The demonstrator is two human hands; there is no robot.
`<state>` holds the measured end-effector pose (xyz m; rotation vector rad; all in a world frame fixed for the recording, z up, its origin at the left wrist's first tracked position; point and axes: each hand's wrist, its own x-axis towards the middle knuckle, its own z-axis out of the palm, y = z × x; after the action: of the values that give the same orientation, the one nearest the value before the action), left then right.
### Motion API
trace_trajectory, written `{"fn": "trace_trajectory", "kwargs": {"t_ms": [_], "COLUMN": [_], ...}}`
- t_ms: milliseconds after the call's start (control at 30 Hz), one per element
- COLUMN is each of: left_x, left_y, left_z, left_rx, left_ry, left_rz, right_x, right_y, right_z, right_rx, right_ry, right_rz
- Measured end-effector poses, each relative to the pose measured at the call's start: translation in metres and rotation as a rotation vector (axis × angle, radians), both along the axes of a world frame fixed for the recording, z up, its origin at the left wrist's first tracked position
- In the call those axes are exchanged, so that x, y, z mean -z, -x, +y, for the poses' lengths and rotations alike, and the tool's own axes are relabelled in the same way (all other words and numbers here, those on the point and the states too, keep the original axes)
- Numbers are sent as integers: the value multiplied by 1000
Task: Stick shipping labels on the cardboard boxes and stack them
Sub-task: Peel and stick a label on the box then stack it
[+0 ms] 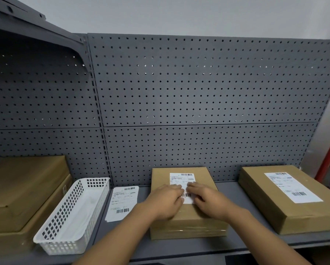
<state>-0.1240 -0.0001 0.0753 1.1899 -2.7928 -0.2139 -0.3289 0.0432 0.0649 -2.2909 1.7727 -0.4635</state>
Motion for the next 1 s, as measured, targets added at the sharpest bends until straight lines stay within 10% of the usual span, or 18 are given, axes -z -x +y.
{"fn": "trace_trajectory", "kwargs": {"t_ms": [600, 1000], "left_x": [15, 59], "left_y": [-26, -51], "left_z": [29, 42], "left_rx": [-6, -494], "left_ry": [-34, -562], "left_rz": [105, 956], "right_x": [13, 32], "right_y": [0, 34], "right_z": [22, 51], "right_rx": [-59, 520], "right_ry": [-12, 175], "right_rz": [-35, -412]}}
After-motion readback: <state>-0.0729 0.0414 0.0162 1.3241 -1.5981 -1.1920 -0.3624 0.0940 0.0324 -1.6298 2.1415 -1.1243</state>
